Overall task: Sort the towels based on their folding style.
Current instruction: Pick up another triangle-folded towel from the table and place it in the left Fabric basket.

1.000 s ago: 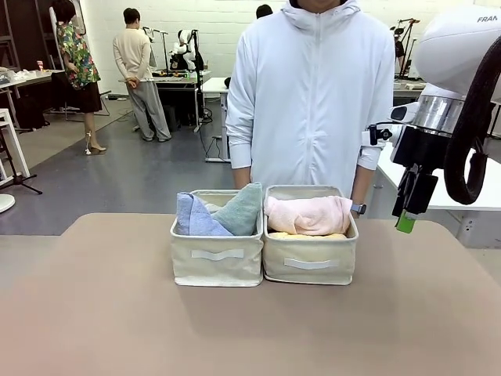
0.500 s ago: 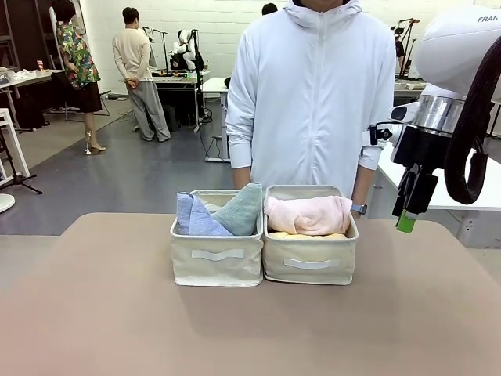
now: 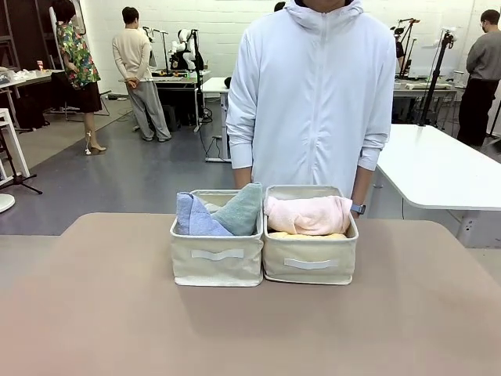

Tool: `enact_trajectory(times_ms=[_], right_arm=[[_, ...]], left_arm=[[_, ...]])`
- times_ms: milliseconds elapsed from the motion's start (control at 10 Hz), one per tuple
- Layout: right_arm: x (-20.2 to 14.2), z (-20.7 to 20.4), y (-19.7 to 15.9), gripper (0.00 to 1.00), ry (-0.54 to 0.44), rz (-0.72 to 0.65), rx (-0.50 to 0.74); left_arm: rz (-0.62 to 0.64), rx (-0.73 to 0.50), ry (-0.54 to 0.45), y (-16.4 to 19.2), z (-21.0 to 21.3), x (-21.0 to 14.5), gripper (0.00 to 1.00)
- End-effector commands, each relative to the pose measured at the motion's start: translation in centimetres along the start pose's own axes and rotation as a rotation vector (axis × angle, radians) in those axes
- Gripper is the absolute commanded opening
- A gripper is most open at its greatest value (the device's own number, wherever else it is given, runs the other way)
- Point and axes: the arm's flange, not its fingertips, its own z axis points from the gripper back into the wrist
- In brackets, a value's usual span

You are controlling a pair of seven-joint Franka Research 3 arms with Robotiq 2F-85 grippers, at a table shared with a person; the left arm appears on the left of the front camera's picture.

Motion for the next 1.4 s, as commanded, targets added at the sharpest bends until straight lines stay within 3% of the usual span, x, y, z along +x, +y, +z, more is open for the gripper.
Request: enact_trajectory(times_ms=[0,300,400,500,1300], right_arm=[[-4.0,-0.7,-1.4,1.0,-0.287,0.133,0.049],[-7.2,3.3,-2.2,1.0,-0.451,0.219,0.07],[-6.6,3.2,-2.6,1.0,-0.445,0.161,0.067],[-7.0,2.8,-1.3,1.0,-0.426,0.18,0.014],[-7.0,2.8,-1.3,1.0,-0.426,0.18,0.014]], left_arm=[[-0.028,-0.004,-0.015,-0.1,0.2,0.0,1.0],[-0.028,-0.004,-0.015,-0.1,0.2,0.0,1.0],[-0.028,-0.004,-0.015,-0.1,0.2,0.0,1.0],[-0.028,-0.004,-0.015,-0.1,0.2,0.0,1.0],[-0.028,-0.004,-0.015,-0.1,0.2,0.0,1.0]])
